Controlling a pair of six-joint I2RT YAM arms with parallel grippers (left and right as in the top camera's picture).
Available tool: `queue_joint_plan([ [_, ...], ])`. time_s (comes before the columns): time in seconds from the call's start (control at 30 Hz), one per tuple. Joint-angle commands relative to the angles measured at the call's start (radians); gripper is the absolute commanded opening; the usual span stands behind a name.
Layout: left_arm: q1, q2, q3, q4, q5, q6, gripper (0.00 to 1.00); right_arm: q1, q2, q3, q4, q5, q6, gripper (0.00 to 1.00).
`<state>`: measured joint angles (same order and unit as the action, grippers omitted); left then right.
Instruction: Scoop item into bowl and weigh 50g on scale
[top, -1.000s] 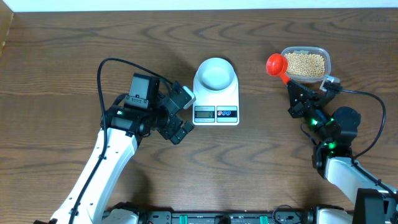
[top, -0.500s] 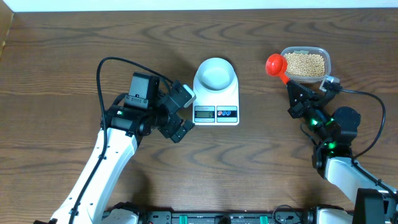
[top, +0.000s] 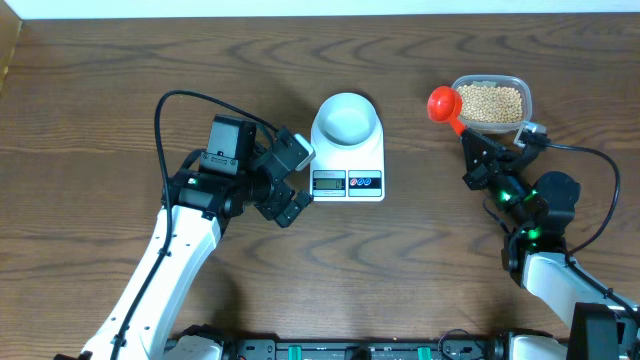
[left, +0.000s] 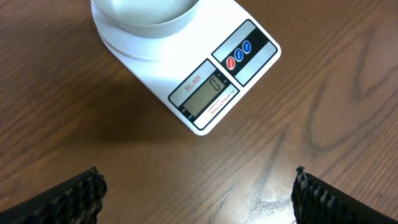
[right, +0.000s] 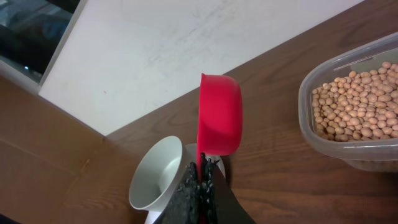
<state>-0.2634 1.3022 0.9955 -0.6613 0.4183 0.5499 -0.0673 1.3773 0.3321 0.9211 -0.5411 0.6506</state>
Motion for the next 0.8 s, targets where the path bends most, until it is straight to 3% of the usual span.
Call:
queue_joint_plan([
  [0.0, 0.005, -0.006, 0.023, 0.002, 0.020, -0.012, 0.98, -0.004, 0.003, 0.014, 0.002, 0.013, -0.002, 0.01],
  [0.43, 0.116, -0.006, 0.023, 0.012, 0.187, -0.011, 0.98, -0.004, 0.003, 0.014, -0.035, 0.012, -0.020, 0.01],
  [0.77, 0.122, -0.006, 0.023, 0.004, 0.196, 0.035, 0.98, -0.004, 0.003, 0.014, -0.035, 0.011, -0.020, 0.01],
])
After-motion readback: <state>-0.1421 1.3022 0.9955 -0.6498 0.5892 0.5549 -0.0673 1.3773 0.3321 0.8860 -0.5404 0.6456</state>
